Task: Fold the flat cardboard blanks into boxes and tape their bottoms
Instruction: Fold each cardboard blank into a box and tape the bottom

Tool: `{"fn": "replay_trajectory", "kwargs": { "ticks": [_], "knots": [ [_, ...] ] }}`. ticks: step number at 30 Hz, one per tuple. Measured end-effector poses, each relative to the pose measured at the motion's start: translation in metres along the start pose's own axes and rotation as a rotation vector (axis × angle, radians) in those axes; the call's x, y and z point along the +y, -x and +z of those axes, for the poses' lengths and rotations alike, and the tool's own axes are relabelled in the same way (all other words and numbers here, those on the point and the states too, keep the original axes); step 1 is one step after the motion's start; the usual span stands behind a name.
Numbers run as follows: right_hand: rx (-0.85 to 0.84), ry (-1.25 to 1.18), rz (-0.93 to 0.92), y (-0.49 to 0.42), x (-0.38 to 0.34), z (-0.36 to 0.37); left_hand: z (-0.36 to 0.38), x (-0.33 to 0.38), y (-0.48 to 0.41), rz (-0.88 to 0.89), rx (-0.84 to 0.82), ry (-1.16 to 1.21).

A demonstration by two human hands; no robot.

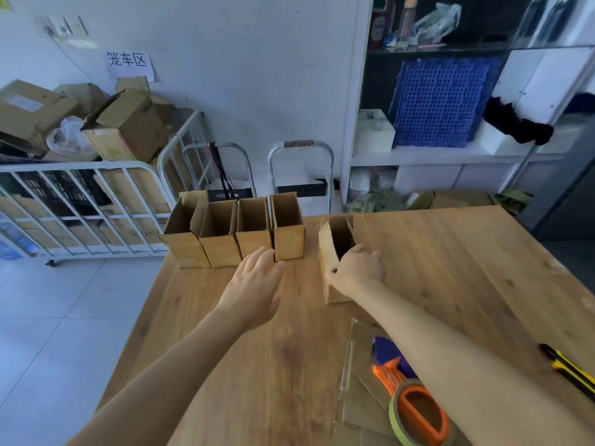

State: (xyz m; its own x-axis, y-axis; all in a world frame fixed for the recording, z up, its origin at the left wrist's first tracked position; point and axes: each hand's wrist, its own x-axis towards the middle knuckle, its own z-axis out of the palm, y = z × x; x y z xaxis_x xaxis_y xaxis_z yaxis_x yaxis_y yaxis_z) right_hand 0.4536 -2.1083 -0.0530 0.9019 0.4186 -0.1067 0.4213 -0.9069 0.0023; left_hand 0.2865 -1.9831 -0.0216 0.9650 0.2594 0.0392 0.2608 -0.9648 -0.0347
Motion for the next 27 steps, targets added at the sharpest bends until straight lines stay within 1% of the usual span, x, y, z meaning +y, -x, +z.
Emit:
{"fn": "replay_trajectory", "kwargs": {
  "ticks": [3,7,9,19,24,27],
  "knots": [
    [0.027,-0.072,-0.014,-0.033,0.002,0.001,0.003,-0.009,-0.023,-0.028,-0.025,-0.027],
    [0.017,-0.300,-0.039,-0.066,-0.007,0.009,0.016,-0.018,-0.048,-0.057,-0.055,-0.060],
    [0.019,-0.363,-0.038,-0.077,-0.014,0.011,0.023,-0.020,-0.057,-0.064,-0.058,-0.062],
    [0.044,-0.437,-0.045,-0.123,-0.047,0.011,0.042,-0.034,-0.061,-0.094,-0.078,-0.008],
    [0.019,-0.428,-0.084,-0.128,-0.049,0.009,0.045,-0.038,-0.051,-0.093,-0.067,0.000],
    [-0.024,-0.485,-0.118,-0.124,-0.042,0.007,0.044,-0.033,-0.045,-0.078,-0.068,-0.019]
  ]
}}
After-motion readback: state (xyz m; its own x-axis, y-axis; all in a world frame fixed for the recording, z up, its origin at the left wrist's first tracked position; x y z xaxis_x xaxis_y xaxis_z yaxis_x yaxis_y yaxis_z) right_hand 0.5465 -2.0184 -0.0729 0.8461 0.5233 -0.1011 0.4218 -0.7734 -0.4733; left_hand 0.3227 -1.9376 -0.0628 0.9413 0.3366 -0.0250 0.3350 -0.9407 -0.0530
